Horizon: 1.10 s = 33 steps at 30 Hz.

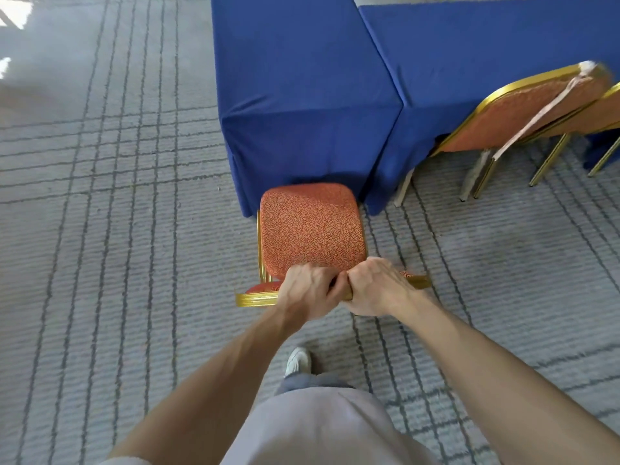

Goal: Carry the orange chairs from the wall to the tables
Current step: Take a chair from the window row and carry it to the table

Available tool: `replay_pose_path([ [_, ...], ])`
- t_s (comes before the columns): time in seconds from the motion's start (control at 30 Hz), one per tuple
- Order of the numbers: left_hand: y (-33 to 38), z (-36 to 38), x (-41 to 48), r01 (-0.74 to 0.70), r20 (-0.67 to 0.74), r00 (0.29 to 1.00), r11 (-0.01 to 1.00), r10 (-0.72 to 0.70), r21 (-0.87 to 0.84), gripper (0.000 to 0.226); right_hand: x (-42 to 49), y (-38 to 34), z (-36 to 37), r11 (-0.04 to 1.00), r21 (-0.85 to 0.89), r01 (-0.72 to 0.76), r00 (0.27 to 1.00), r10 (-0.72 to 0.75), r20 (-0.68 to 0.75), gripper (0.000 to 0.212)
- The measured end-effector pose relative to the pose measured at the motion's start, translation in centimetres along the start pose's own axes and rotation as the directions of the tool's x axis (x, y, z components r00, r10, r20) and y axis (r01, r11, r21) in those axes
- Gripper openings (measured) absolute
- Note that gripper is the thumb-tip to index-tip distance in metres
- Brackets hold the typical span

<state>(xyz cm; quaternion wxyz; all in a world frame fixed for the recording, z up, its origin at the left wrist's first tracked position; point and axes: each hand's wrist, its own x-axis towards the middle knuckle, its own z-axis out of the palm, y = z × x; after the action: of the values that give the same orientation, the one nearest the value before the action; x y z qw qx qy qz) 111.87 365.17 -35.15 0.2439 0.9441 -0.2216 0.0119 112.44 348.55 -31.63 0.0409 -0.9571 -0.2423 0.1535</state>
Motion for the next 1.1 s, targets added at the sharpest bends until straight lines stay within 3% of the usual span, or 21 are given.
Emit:
replay_pose_path([
  [0.17, 1.8, 1.5, -3.6, 0.091, -0.077, 0.993, 0.996, -0.092, -0.022, 0.042, -2.2, -0.4, 1.7, 0.997, 0.077, -0.030, 1.000, 0.030, 0.005, 0.036],
  [0.3, 2.4, 2.0, -5.5, 0.182, -0.134, 0.973, 0.982, -0.186, -0.044, 0.035, -2.2, -0.8, 2.4, 0.995, 0.093, -0.024, 1.000, 0.025, -0.014, 0.024],
  [0.47, 4.7, 2.9, -6.8, 0.300, -0.101, 0.946, 0.951, -0.307, -0.073, 0.030, -3.3, -0.4, 3.4, 0.996, 0.090, -0.013, 1.000, 0.013, -0.003, 0.024],
  [0.57, 4.7, 2.6, -5.8, 0.359, -0.086, 0.927, 0.930, -0.365, -0.076, 0.034, -2.7, -0.1, 3.0, 0.989, 0.148, 0.024, 0.999, -0.028, 0.025, 0.021],
  [0.7, 4.8, 2.5, -3.8, 0.455, -0.197, 0.869, 0.889, -0.454, -0.040, 0.040, -1.3, 0.8, 2.3, 0.978, 0.179, 0.105, 0.989, -0.122, 0.082, 0.021],
  [0.77, 5.0, 2.6, -2.8, 0.494, -0.279, 0.833, 0.870, -0.477, -0.012, 0.042, -0.7, 1.4, 1.6, 0.974, 0.179, 0.140, 0.987, -0.152, 0.057, 0.025],
  [0.9, 4.2, 1.8, -0.6, 0.498, -0.281, 0.834, 0.867, -0.475, 0.013, 0.045, 0.7, 2.5, -0.3, 0.959, 0.206, 0.195, 0.976, -0.210, 0.052, 0.032],
  [1.1, 2.2, -1.8, 6.1, 0.531, -0.326, 0.809, 0.846, -0.489, 0.050, 0.051, 5.8, 4.3, -4.9, 0.978, 0.135, 0.162, 0.986, -0.156, -0.058, 0.036],
])
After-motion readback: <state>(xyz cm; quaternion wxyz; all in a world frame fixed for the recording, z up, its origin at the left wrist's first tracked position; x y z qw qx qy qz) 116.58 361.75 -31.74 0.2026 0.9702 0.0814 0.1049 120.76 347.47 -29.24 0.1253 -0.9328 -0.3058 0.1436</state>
